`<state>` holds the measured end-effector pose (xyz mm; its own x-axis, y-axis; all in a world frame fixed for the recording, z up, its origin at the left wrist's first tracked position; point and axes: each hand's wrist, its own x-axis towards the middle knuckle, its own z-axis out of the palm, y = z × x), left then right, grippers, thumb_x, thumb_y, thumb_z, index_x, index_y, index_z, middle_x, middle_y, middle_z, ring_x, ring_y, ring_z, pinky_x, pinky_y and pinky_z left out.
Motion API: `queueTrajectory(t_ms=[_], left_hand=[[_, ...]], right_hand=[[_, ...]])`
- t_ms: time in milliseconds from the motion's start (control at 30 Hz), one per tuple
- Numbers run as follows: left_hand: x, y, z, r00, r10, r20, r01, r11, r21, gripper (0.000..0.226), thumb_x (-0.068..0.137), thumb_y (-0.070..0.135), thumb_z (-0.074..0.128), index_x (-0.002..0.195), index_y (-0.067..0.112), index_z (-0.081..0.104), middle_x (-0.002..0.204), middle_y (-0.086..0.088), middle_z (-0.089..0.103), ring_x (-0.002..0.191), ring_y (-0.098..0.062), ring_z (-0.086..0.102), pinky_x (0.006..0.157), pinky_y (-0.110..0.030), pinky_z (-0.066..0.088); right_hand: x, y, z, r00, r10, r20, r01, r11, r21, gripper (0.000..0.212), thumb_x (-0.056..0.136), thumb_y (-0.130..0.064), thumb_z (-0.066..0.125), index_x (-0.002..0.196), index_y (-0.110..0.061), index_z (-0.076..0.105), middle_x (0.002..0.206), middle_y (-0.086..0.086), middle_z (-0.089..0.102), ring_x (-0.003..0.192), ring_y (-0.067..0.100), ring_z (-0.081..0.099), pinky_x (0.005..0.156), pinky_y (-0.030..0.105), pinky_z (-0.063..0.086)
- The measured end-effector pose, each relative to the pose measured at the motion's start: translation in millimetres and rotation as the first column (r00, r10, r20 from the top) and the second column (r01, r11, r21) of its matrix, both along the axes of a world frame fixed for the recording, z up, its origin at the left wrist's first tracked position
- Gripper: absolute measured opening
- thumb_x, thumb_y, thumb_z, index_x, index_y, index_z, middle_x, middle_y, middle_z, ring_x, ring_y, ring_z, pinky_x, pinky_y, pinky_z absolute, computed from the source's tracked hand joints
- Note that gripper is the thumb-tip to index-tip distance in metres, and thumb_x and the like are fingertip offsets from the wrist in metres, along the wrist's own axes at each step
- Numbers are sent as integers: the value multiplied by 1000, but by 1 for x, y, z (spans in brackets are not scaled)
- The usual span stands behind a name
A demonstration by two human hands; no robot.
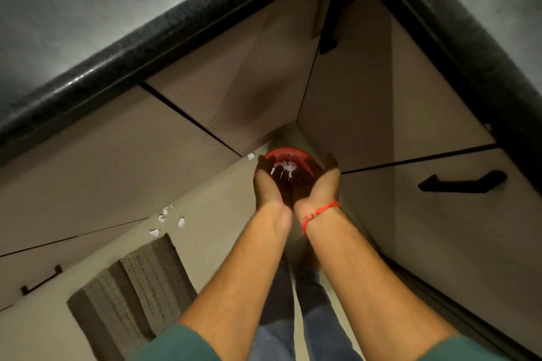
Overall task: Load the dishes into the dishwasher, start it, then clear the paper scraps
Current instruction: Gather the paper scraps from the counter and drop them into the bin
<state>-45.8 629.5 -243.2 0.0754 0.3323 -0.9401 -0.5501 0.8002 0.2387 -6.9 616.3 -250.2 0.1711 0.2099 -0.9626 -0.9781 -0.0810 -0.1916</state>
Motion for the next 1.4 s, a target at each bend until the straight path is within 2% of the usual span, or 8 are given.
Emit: queueTrajectory(t_ms=[67,367,600,700,800,933,1200,1400], left_hand=[[-2,6,9,999,36,6,-37,994,103,37,102,46,50,104,14,69,100,-14,72,104,-30,67,96,-44,54],[22,49,147,961,-255,103,133,759,637,37,102,24,52,135,8,61,134,-10,65,127,-18,60,115,-37,41],[62,110,216,863,-407,-300,377,123,918,42,95,21,57,137,20,56,137,-3,63,133,-19,54,114,-47,40],[91,158,216,731,-262,-631,643,-47,764,48,94,29,60,141,28,51,143,13,52,134,4,42,115,-29,35],[117,208,196,483,-18,-876,854,-212,475,58,93,27,58,148,21,43,155,-2,39,143,-13,36,117,-31,31],[135,261,172,217,156,-963,957,-228,179,71,93,34,58,157,21,29,165,-11,21,152,-25,21,121,-39,26],[155,320,176,187,218,-958,975,-163,153,81,91,37,60,160,26,18,167,-15,4,154,-29,13,123,-44,23],[140,392,174,-17,294,-956,999,35,-7,90,90,63,53,161,29,9,168,-15,-7,155,-32,-9,125,-51,-2]], right_hand=[[11,8,31,996,-77,48,72,993,91,39,93,-47,56,93,-9,65,94,14,62,90,30,61,94,41,49],[34,47,160,868,72,491,-298,867,399,42,90,-28,61,122,-2,65,121,15,68,116,24,64,105,36,48],[99,94,236,458,-49,888,-497,814,301,14,97,-12,57,105,-10,68,89,0,70,83,2,68,74,19,53],[142,135,230,140,16,990,-482,875,54,24,92,-23,63,116,-17,64,112,-1,65,101,4,61,86,21,50],[187,164,199,-269,231,935,-342,885,-317,47,85,-28,68,130,-18,56,135,5,49,119,9,49,102,16,35],[223,195,186,-413,343,844,-250,848,-467,67,80,-37,72,140,-19,47,143,4,41,126,14,47,95,12,28],[244,243,178,-554,472,686,-214,716,-665,87,74,-68,57,145,-20,41,146,10,42,127,29,51,106,44,43],[253,258,177,-617,529,583,-148,650,-746,87,80,-71,55,146,-17,39,145,15,42,133,34,43,111,46,38]])
